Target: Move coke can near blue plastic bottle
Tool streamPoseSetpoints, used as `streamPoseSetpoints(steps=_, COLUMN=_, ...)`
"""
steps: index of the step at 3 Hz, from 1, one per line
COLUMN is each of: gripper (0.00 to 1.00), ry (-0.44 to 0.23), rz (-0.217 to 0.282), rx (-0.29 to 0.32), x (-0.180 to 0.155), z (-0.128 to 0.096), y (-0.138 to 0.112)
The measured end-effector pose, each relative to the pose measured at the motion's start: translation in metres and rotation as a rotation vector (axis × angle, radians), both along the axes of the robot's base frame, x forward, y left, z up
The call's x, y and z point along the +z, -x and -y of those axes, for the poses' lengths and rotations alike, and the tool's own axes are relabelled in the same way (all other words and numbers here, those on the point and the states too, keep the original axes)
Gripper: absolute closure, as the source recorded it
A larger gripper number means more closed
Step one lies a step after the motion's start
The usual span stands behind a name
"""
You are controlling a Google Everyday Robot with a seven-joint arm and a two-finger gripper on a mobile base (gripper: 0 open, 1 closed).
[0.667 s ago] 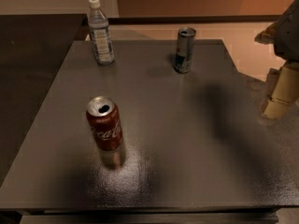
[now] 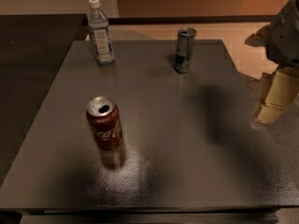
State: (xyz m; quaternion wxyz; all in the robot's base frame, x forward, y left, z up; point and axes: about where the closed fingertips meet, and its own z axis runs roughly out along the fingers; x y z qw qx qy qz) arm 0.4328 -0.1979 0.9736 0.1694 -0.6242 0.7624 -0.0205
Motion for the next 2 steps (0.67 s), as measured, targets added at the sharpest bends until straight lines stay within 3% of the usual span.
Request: streamPoseSetpoints(steps=2, gripper=0.00, ry=-0.129, rz=0.007, rx=0.184, x=-0.022, z=-0.089, y=0.020)
